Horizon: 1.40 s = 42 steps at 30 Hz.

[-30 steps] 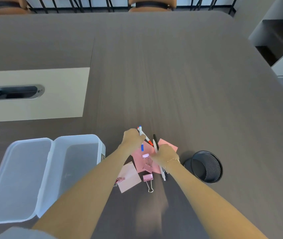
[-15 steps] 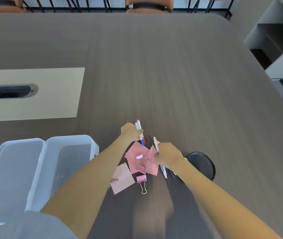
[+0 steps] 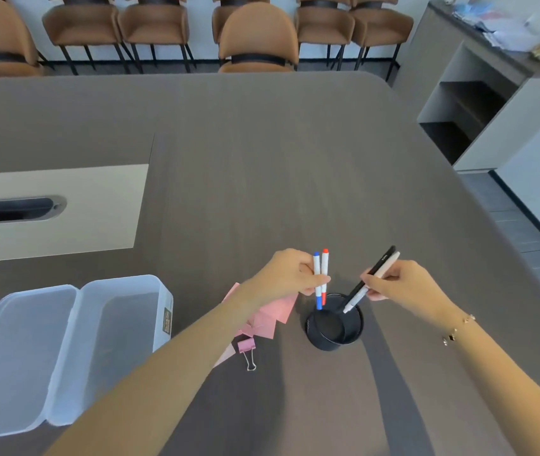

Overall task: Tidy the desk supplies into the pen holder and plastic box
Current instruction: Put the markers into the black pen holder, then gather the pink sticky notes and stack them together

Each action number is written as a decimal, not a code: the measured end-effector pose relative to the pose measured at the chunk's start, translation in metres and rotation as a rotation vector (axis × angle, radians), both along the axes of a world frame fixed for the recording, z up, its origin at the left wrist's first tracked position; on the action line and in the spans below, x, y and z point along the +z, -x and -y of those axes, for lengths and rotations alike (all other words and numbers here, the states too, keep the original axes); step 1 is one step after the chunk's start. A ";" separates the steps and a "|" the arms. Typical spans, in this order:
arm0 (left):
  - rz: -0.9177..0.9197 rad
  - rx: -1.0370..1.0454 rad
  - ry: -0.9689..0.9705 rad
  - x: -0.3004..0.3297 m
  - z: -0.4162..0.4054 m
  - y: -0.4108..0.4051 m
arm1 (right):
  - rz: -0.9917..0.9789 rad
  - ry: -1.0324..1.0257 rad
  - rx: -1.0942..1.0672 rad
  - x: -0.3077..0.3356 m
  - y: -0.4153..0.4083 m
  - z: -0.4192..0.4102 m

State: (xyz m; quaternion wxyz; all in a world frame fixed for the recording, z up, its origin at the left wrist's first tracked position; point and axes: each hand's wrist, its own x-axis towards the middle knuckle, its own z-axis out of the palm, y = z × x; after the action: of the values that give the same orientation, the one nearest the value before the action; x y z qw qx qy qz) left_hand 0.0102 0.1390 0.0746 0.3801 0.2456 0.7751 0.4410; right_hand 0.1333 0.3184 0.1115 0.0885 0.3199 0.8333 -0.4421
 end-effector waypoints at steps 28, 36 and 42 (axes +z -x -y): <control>-0.185 0.354 0.647 -0.092 0.124 0.008 | -0.022 -0.205 0.474 -0.086 0.042 0.115; -0.247 0.116 0.939 -0.119 0.136 0.004 | 0.236 -0.433 0.420 -0.146 0.100 0.128; -0.238 0.000 0.916 -0.122 0.148 0.012 | 0.325 -0.523 0.433 -0.158 0.110 0.122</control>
State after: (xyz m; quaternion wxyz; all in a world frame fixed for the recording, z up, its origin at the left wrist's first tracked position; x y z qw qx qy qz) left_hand -0.0021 -0.0088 -0.0475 0.3577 0.1015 0.9280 0.0225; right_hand 0.0238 0.1963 -0.0470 0.2262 0.2140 0.9415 -0.1291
